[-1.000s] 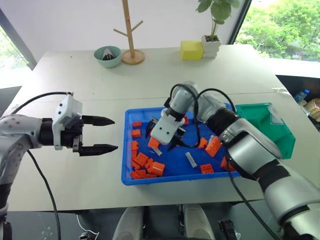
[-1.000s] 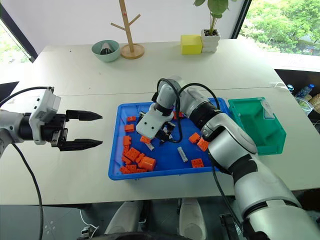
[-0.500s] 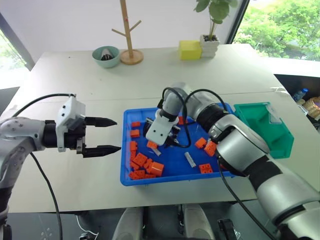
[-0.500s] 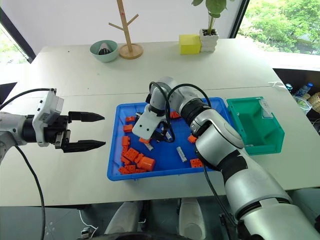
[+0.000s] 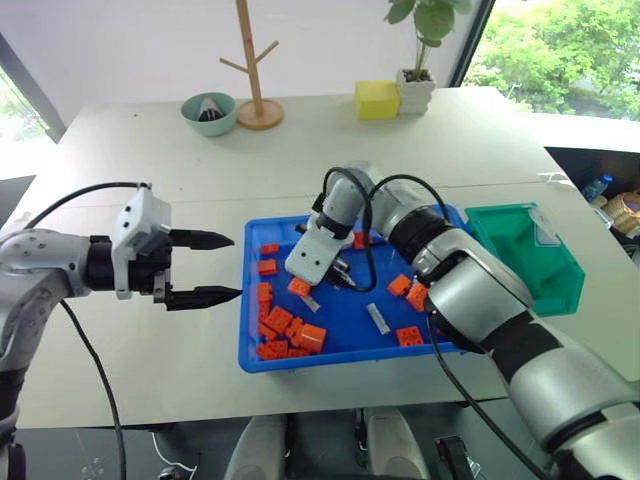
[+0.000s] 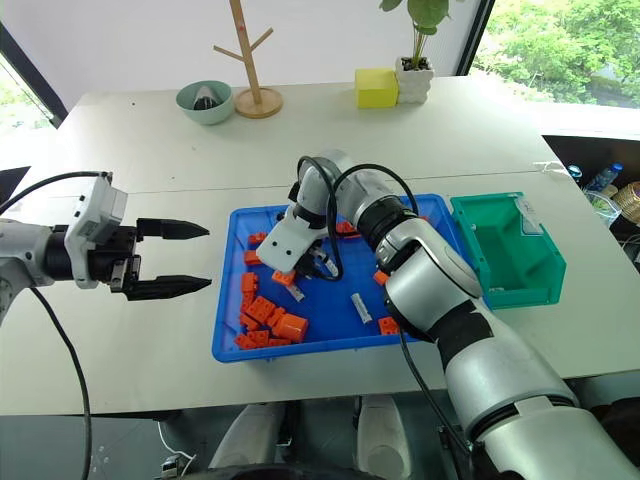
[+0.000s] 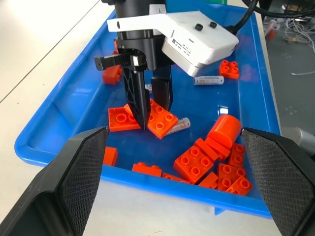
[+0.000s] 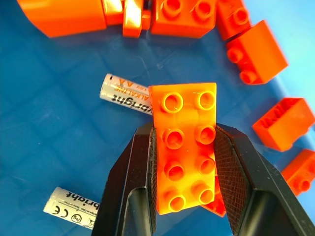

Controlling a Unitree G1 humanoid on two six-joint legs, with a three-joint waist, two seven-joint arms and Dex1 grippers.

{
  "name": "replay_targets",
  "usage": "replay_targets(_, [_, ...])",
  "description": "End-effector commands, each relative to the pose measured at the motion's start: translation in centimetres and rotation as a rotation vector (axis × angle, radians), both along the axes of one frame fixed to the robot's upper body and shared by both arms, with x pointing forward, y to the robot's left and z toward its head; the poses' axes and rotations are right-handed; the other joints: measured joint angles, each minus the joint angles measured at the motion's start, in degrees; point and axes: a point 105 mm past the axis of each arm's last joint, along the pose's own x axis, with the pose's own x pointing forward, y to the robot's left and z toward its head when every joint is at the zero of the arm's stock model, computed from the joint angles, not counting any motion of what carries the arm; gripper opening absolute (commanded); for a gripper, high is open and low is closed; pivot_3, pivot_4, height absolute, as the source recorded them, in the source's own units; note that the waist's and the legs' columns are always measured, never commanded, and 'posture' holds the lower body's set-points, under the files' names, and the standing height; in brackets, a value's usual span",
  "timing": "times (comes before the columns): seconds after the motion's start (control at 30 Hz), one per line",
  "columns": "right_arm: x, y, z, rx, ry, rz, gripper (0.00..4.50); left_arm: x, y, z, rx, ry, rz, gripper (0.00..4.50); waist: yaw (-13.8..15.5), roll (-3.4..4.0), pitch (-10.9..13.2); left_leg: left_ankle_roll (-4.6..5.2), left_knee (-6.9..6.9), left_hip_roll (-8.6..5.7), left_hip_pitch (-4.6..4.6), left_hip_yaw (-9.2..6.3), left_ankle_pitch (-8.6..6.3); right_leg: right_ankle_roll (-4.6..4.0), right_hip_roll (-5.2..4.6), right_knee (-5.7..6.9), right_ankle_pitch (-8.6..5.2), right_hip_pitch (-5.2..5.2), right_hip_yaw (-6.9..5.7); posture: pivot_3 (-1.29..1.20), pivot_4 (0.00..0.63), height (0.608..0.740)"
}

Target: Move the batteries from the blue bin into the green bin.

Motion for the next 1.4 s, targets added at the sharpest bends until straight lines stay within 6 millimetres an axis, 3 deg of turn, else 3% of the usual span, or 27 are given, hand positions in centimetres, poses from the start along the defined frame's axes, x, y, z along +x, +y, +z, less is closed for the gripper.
replay_targets(0.03, [-0.1, 1.7, 2.8, 0.082, -0.022, 0.011, 1.09, 0.1, -0.2, 0.6, 0.002, -0.038, -0.017, 4.50, 0.0, 0.00, 0.0, 0.00, 0.00, 0.00, 0.00, 0.00, 0.00, 0.00, 0.00, 0.00, 0.00, 0.00, 0.00, 0.00, 0.150, 0.702])
replay_targets(0.27, [1.2, 2.9, 3.7, 0.167, -0.028, -0.145, 1.09, 0.4, -0.3, 0.6, 0.002, -0.045, -0.024, 4.50, 0.0, 0.00, 0.0, -0.01, -0.01, 0.01, 0.00, -0.01, 0.00, 0.00, 0.00, 0.01, 0.00, -0.02, 0.00, 0.00, 0.150, 0.702])
replay_targets(0.47, [2.1, 3.2, 3.5, 0.230, -0.041, -0.231, 4.16, 0.5, -0.3, 0.7, -0.001, -0.047, -0.031, 4.50, 0.0, 0.00, 0.0, 0.00, -0.01, -0.01, -0.01, 0.00, 0.00, 0.00, -0.01, 0.00, 0.00, -0.01, 0.01, 0.00, 0.150, 0.702])
replay_targets(0.5, [2.0, 3.4, 3.7, 0.253, -0.015, -0.247, 4.43, 0.5, -0.3, 0.7, -0.001, -0.046, -0.032, 4.50, 0.0, 0.00, 0.0, -0.01, -0.01, -0.01, -0.01, 0.00, 0.00, 0.00, -0.01, 0.01, 0.00, -0.01, 0.00, 0.00, 0.150, 0.702])
replay_targets(0.7, [1.6, 3.6, 7.9, 0.457, 0.113, -0.442, 4.43, 0.3, -0.4, 0.5, -0.005, -0.023, -0.046, 4.50, 0.0, 0.00, 0.0, -0.01, -0.02, 0.01, -0.01, -0.02, 0.00, -0.01, 0.00, 0.01, 0.00, -0.02, 0.00, 0.00, 0.150, 0.702])
replay_targets(0.83, [-0.8, 2.0, 9.4, 0.595, 0.286, -0.705, 4.43, 0.3, -0.6, 0.1, 0.001, 0.004, -0.071, 4.50, 0.7, -0.02, 0.0, 0.03, 0.01, -0.01, -0.04, -0.08, -0.02, 0.00, -0.03, 0.00, 0.00, 0.01, -0.01, 0.00, 0.150, 0.702])
replay_targets(1.07, [-4.2, -0.6, 6.4, 0.624, 0.523, -1.218, 4.43, 1.3, -1.0, 0.1, 0.014, 0.021, -0.134, 4.50, 1.6, -0.03, 0.0, 0.06, 0.07, -0.02, -0.05, -0.07, -0.02, -0.01, -0.04, 0.12, 0.00, 0.00, -0.02, 0.00, 0.150, 0.702])
replay_targets(1.4, [-5.4, -2.8, 0.5, 0.526, 0.601, -1.424, 4.43, 1.8, -2.0, 0.7, 0.020, 0.035, -0.233, 4.50, 1.5, -0.07, 0.0, 0.08, 0.07, -0.04, -0.05, -0.05, -0.01, -0.01, -0.05, 0.07, 0.00, 0.05, -0.05, 0.00, 0.150, 0.702])
